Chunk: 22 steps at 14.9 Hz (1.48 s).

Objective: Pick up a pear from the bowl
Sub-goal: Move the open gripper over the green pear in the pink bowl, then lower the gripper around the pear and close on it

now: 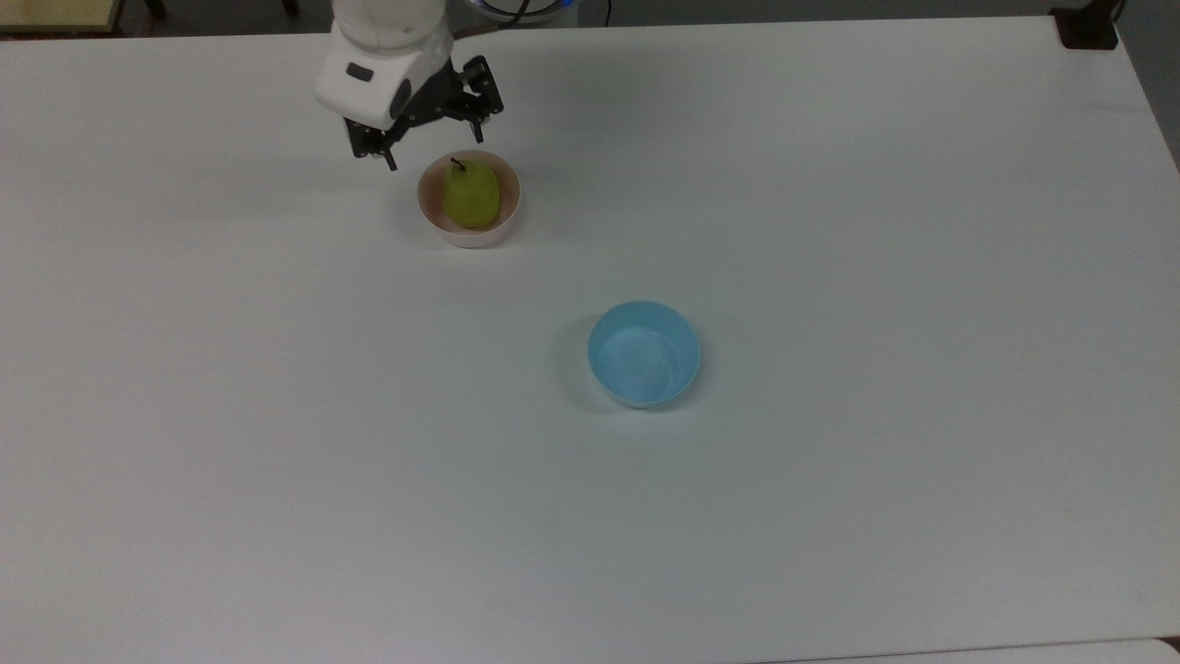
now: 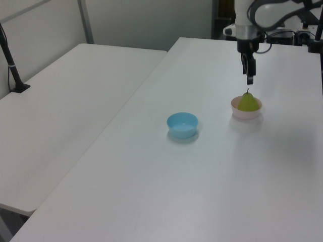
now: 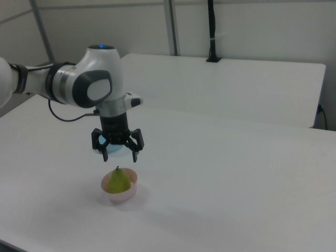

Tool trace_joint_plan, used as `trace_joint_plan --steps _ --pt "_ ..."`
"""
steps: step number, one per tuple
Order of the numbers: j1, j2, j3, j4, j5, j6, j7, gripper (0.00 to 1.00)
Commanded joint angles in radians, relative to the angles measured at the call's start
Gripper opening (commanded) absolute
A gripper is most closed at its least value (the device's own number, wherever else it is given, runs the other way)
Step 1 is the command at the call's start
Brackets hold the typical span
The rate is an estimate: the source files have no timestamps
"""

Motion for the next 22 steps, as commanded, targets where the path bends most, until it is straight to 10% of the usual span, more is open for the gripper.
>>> trace_joint_plan --steps 1,8,11,15,22 --pt "0.012 -0.003 0.021 -0.099 -0.020 0.100 0.087 1.00" --pt "0.049 0.066 0.021 -0.115 -0.052 0.148 0.114 0.98" --pt "0.046 0.077 0.021 -0.113 -0.058 0.151 0.116 0.67" --pt "0.036 0.068 0.021 -0.113 -0.058 0.148 0.119 0.00" --pt "0.041 0.024 0.020 -0.043 -0.057 0.031 0.121 0.00"
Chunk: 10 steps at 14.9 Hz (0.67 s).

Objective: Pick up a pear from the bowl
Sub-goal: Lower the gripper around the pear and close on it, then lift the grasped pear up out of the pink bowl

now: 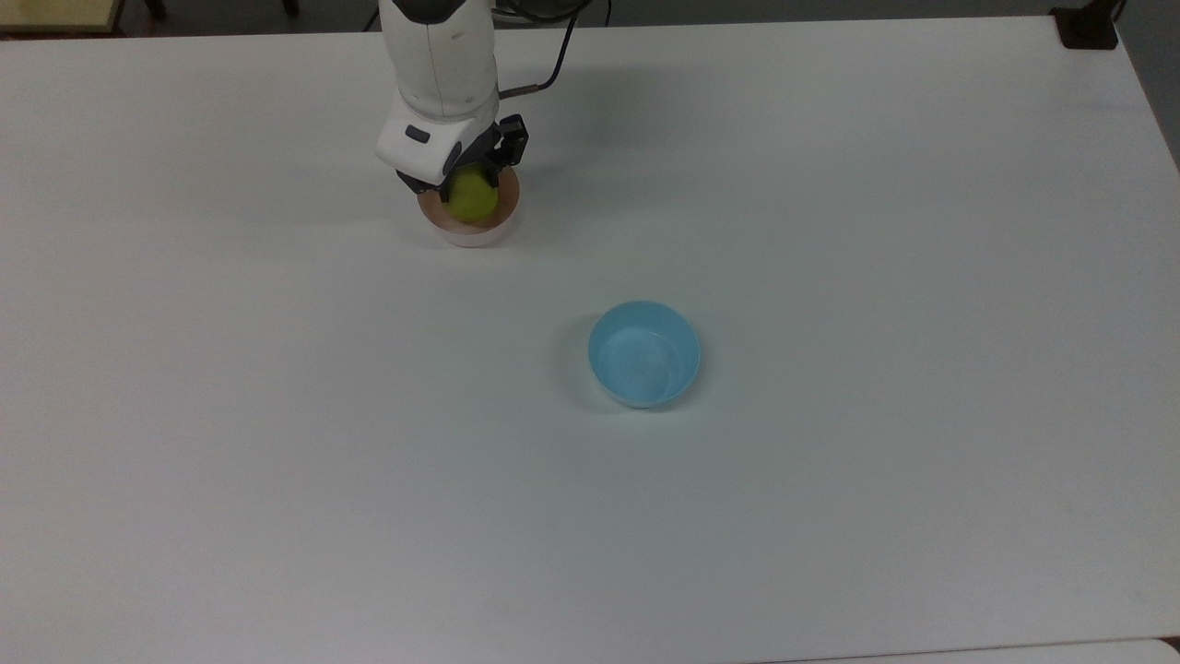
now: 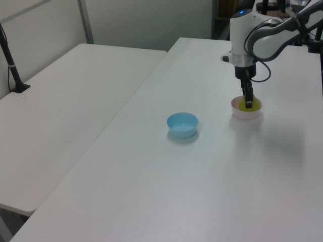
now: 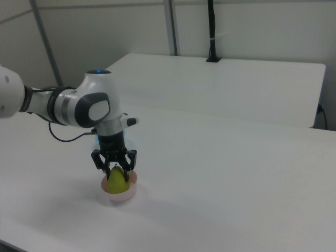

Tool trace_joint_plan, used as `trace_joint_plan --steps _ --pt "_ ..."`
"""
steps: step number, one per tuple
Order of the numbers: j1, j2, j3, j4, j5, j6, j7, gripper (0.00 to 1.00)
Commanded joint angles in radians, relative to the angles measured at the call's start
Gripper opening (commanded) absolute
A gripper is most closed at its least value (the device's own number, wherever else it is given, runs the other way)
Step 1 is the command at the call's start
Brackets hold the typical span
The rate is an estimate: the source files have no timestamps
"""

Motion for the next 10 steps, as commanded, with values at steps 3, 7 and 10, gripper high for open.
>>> trace_joint_plan --steps 3,7,10 --pt "0.005 -0.055 -0.001 0.135 -0.013 -0.157 0.053 0.00" --pt "-0.008 -0.035 -0.004 0.290 -0.007 -0.243 0.064 0.00" --pt "-0.035 0.017 -0.018 0.421 -0.007 -0.312 0.062 0.00"
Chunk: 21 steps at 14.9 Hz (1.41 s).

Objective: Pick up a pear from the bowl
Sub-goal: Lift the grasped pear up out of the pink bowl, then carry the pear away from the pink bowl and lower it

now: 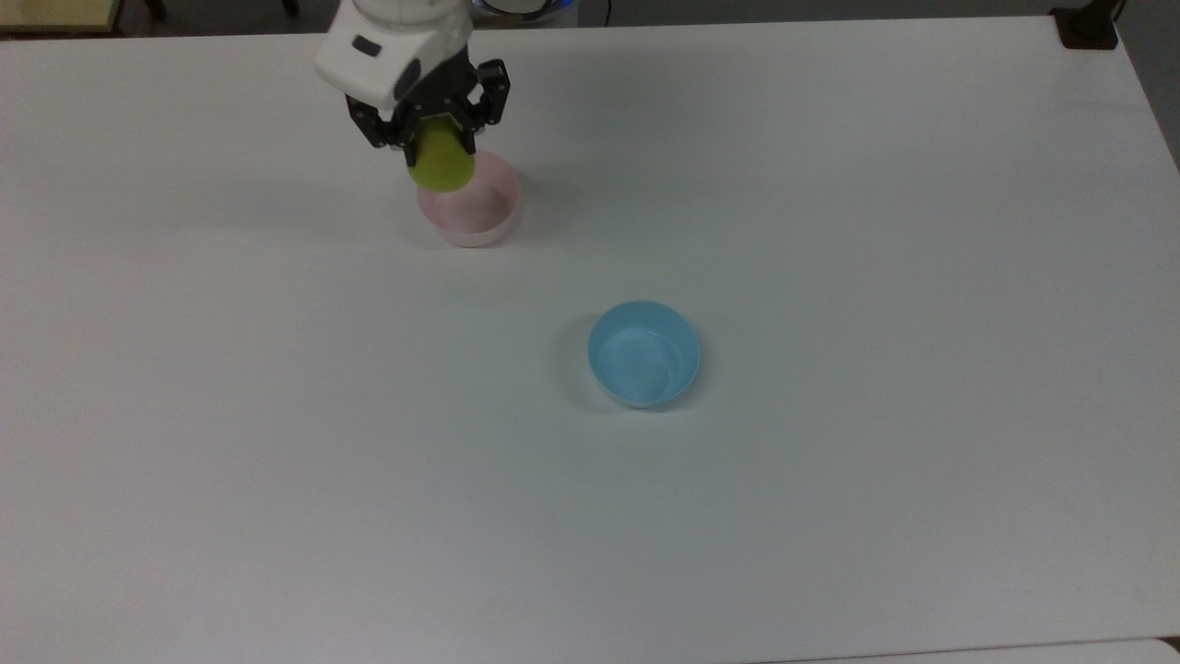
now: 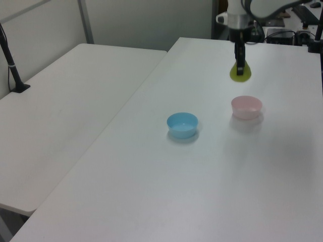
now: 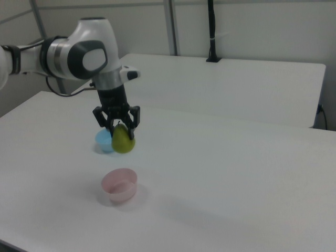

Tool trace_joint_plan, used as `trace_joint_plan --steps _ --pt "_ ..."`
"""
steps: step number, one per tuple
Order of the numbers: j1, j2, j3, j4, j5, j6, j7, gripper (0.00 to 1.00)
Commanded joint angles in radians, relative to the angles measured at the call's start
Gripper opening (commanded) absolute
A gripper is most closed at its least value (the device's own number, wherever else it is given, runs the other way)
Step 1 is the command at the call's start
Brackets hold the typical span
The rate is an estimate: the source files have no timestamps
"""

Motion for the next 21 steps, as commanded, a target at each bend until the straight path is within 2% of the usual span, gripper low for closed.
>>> trace_joint_plan --steps 1,3,6,9,14,21 --pt "-0.029 0.083 -0.017 0.171 -0.007 -0.082 0.019 0.00" --pt "-0.054 0.134 -0.020 0.233 -0.015 -0.081 0.005 0.00" --pt "-0.121 0.267 -0.025 0.366 -0.018 -0.073 -0.035 0.00" --pt "-0.163 0.367 -0.032 0.457 -0.019 -0.073 -0.044 0.00" --pt "-0.201 0.487 -0.075 0.527 -0.021 -0.030 -0.119 0.00" --pt "-0.239 0.582 -0.083 0.526 -0.018 0.085 -0.142 0.00"
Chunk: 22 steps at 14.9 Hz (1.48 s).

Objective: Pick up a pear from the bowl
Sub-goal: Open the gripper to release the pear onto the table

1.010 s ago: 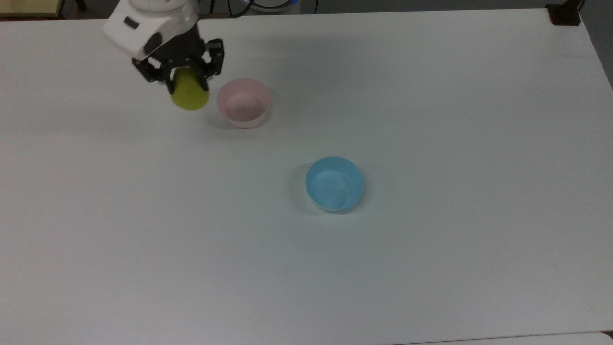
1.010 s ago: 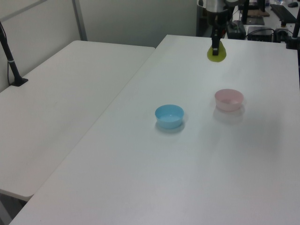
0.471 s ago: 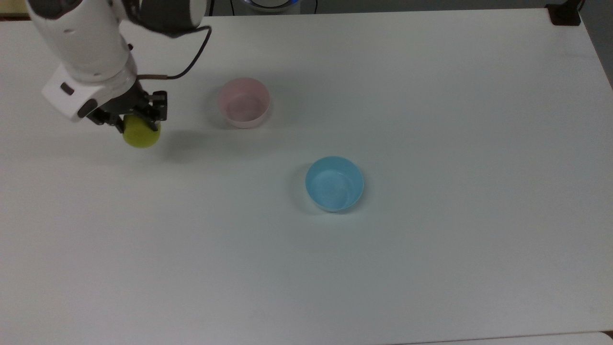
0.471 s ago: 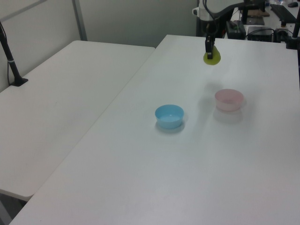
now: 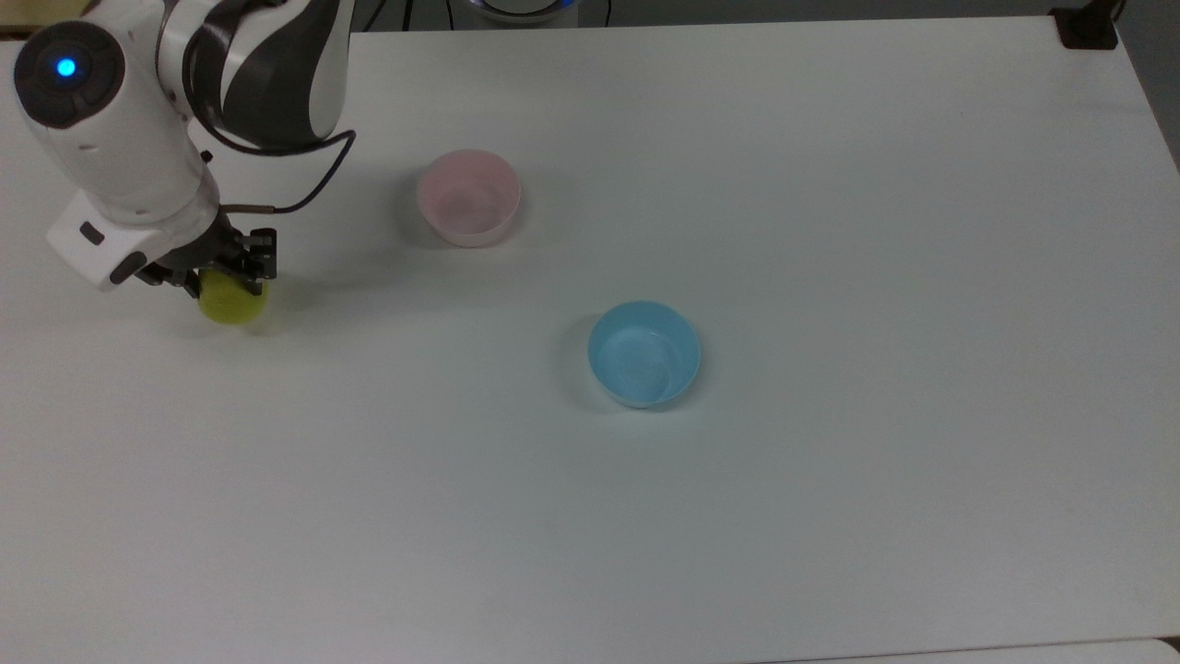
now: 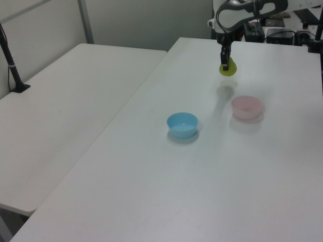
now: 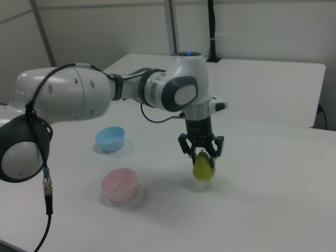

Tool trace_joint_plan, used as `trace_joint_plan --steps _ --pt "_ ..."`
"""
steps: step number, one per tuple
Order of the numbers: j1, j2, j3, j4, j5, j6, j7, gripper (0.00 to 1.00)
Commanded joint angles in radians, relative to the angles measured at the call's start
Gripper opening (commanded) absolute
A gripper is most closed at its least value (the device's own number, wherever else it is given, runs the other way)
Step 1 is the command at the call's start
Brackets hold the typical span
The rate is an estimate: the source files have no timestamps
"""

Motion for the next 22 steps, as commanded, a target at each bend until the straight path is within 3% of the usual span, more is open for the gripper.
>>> trace_joint_plan --steps 1,5,6,7,10,11,12,17,22 --pt "-0.005 0.038 -0.011 0.024 -0.010 0.046 -0.025 0.00" --pt "-0.005 0.056 -0.014 0.020 -0.008 0.048 -0.022 0.00" --pt "-0.005 0.056 -0.014 0.018 -0.008 0.048 -0.020 0.05" --pt "-0.005 0.056 -0.014 0.017 -0.008 0.048 -0.023 0.24" --pt "-0.005 0.058 -0.014 0.003 -0.008 0.051 -0.013 0.64" --pt "-0.004 0.056 -0.014 0.003 -0.010 0.052 -0.013 0.95" --pt "-0.004 0.055 -0.014 0.003 -0.012 0.052 -0.014 1.00" --pt "-0.001 -0.059 0.000 -0.020 -0.008 0.028 -0.011 1.00" --pt "0.040 -0.243 0.032 -0.042 -0.005 -0.168 0.102 1.00"
